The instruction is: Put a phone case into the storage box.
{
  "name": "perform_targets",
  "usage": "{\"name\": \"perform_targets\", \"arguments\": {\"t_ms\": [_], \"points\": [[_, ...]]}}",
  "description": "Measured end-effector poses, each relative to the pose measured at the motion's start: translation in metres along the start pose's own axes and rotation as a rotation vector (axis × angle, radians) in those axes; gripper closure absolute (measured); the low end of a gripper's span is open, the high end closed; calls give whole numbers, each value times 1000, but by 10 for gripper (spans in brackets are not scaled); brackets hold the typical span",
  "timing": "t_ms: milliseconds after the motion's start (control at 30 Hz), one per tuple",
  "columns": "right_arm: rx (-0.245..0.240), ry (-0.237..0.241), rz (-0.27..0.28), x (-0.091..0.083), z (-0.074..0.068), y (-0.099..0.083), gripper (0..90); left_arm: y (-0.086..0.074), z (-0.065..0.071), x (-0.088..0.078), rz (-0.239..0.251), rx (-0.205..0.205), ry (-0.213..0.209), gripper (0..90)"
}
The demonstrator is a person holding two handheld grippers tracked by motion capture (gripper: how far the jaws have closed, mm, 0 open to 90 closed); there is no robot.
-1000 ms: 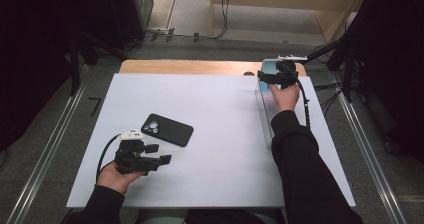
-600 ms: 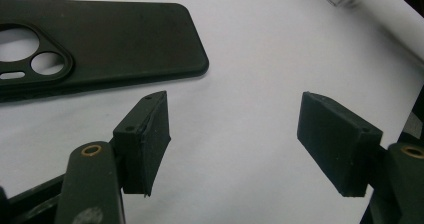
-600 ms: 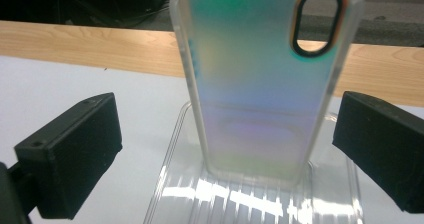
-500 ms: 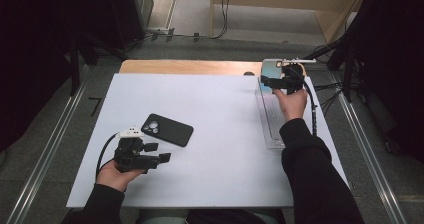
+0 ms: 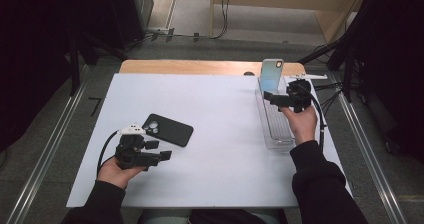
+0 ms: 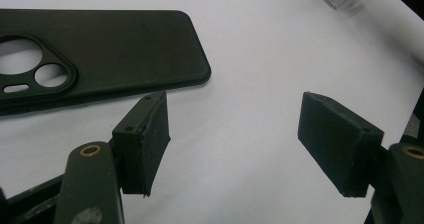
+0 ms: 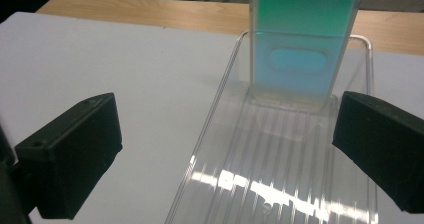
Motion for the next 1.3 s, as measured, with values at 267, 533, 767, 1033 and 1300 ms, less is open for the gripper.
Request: {"name": "perform_targets", "arguments": {"t_ms": [267, 533, 767, 1033, 1300], "points": [[-18, 80, -18, -22, -14, -7, 0, 6, -4, 2, 1, 6, -5, 287], [-54, 192, -29, -38, -36, -17, 0, 10, -4, 5, -4, 19, -22, 287], [-114, 296, -44, -53, -53, -29, 57, 11, -2, 6, -12, 27, -36, 287], [-152, 372, -97, -60, -65, -48, 61, 10, 1, 5, -8, 33, -59, 287], [-214, 415, -116, -68, -75, -64, 140, 8, 2, 1, -5, 34, -70, 287]]}}
Point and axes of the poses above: each handheld gripper's, and its own axes: x roughly forward along the jaws, y roughly out of its top, z roughly to its right, the point moved 4 cm from there along x, roughly forward along the jaws, and after that the axes turned 2 degrees about z, right-handed, at the moved point
